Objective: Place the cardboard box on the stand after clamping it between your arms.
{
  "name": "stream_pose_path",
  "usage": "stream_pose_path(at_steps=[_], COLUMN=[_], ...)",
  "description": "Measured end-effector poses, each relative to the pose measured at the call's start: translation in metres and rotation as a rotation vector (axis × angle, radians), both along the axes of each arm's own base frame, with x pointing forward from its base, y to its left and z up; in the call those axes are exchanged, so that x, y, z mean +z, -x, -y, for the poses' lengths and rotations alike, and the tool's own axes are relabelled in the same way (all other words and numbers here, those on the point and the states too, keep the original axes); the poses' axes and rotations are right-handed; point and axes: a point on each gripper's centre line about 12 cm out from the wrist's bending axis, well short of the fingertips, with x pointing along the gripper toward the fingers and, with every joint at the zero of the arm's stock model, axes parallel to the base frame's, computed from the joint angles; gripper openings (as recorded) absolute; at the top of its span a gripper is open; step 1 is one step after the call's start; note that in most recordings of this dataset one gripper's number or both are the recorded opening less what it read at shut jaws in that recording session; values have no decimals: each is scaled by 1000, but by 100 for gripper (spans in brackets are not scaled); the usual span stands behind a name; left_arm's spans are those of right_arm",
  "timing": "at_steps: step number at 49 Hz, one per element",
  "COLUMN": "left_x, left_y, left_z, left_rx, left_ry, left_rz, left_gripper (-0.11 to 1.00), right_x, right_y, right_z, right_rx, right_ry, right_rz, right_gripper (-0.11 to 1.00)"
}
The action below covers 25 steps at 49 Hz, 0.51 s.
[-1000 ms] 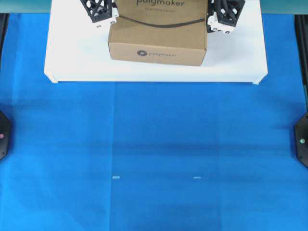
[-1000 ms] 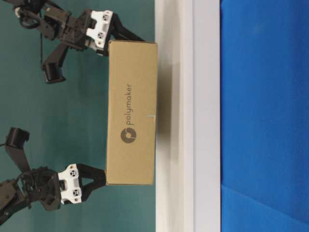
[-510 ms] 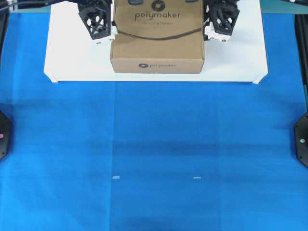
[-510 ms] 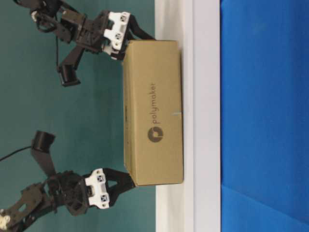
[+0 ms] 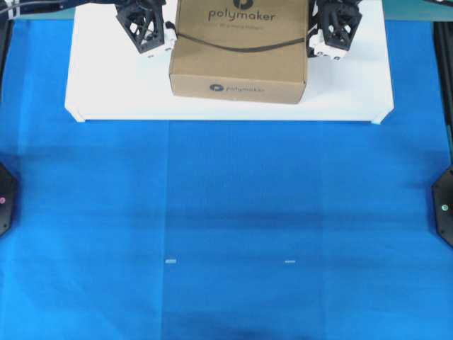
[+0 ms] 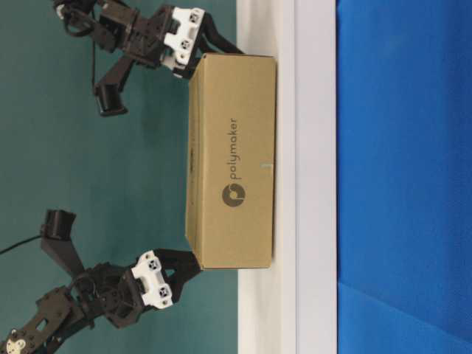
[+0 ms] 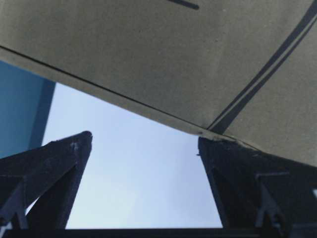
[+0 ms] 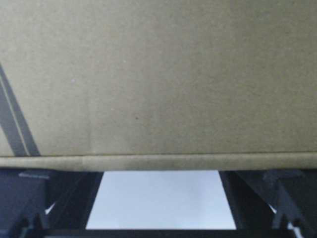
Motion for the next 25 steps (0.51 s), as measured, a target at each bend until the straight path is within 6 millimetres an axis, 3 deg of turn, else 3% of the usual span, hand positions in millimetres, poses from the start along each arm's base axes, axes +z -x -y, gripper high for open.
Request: stream_pose_path(at_steps=[25], left_x=[10], left_y=[41], left_z=[8], left_rx=[71], left_ry=[18], left_rz=[34], left_gripper=[85], right_x=[0], right_y=[11], right_z=[-3], right_rx=[-16], right_ry=[-10], right_rz=[-5], right_gripper=[97])
